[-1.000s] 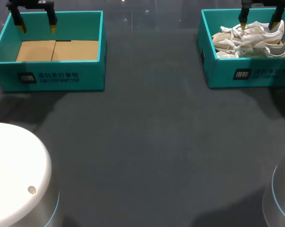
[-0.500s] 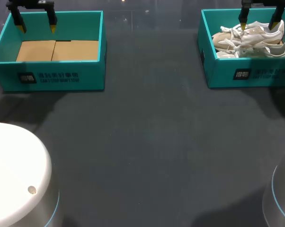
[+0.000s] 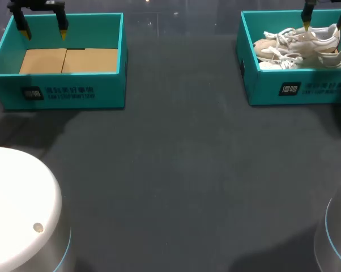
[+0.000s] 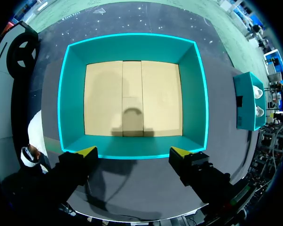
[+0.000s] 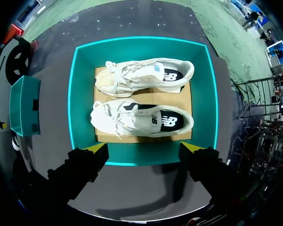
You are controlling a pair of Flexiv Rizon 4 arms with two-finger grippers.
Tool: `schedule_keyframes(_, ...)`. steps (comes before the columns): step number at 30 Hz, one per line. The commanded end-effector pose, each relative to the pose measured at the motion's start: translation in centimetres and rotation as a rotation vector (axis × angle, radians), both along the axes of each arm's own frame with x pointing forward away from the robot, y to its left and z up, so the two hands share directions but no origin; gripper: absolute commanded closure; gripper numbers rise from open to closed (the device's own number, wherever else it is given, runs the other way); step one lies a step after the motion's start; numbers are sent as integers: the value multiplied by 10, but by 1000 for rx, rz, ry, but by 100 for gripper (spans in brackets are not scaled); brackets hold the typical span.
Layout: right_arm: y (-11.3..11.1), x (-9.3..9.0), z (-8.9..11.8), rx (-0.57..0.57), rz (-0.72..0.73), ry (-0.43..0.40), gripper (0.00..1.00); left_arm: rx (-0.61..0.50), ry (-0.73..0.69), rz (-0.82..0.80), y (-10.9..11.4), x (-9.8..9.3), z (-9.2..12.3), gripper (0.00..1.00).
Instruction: Take the shoe out of the shoebox, open the shoe tongue, remove and reinsert the insole, then place the shoe into the shoebox
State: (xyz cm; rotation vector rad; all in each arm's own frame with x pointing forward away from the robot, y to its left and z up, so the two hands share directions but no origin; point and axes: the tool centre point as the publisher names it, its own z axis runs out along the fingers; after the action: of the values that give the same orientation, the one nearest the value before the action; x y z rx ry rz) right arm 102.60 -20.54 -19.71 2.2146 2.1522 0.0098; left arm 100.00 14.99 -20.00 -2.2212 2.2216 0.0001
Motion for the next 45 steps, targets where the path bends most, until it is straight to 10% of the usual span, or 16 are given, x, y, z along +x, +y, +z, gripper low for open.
schedule_keyframes(1,-18,0,-1,9,-3,-12,0,0,0,0,0,0,0,0)
schedule_keyframes(19,-81,10,-40,-31,-45,-3,10,0,0,0,0,0,0,0)
schedule_keyframes(45,-104,7,-111,-77,-25,31,23,0,0,0,0,0,0,0)
